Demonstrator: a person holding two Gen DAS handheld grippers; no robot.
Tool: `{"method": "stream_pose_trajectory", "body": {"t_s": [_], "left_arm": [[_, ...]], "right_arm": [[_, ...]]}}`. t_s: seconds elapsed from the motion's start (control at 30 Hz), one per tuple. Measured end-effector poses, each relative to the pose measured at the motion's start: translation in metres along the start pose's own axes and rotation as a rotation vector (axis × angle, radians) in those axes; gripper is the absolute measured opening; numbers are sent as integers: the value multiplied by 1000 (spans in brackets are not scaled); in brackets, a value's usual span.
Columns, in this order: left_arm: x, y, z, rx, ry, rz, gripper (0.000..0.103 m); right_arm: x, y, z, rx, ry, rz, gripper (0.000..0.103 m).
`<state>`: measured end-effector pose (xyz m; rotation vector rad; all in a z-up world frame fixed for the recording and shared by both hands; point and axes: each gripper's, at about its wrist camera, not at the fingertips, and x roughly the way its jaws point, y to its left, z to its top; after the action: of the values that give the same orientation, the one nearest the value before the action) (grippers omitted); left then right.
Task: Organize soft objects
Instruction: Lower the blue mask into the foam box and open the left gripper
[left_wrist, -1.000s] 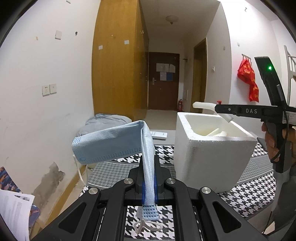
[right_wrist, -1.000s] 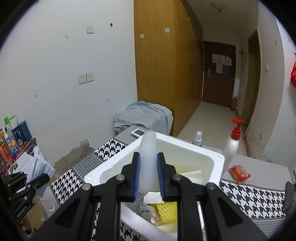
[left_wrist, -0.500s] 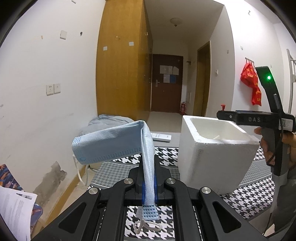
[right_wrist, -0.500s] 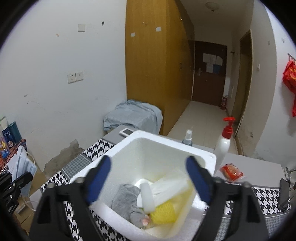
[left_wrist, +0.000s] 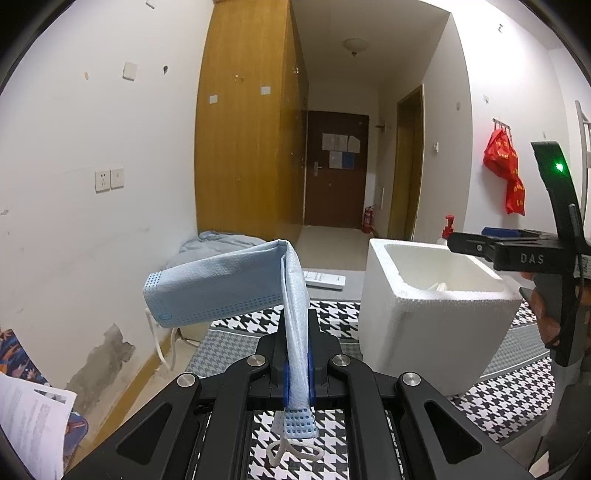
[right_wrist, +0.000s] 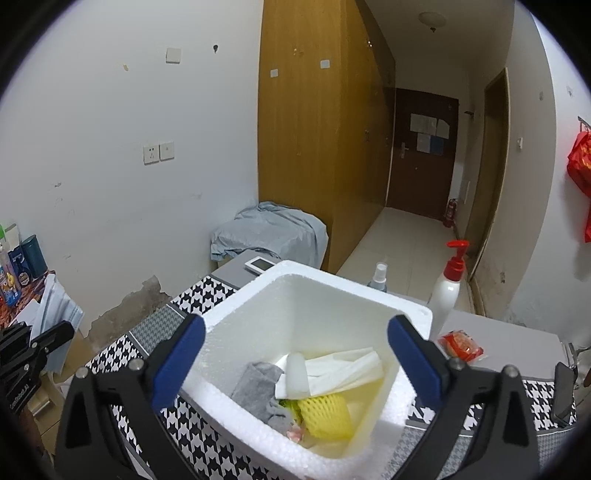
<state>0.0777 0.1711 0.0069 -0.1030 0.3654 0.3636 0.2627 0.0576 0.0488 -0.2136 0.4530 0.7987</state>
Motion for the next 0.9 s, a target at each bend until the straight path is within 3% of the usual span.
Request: {"method": "stream_pose_trajectory", "body": {"t_s": [0.3,0.9], "left_arm": [[7,-7,18,13,-29,-15,7],[25,-46,55,78,-64,-114,7]], "right_arm": [[-9,-5,-4,7,-12,4,101],[-47,-30,-24,66,-31,-40,103]]}}
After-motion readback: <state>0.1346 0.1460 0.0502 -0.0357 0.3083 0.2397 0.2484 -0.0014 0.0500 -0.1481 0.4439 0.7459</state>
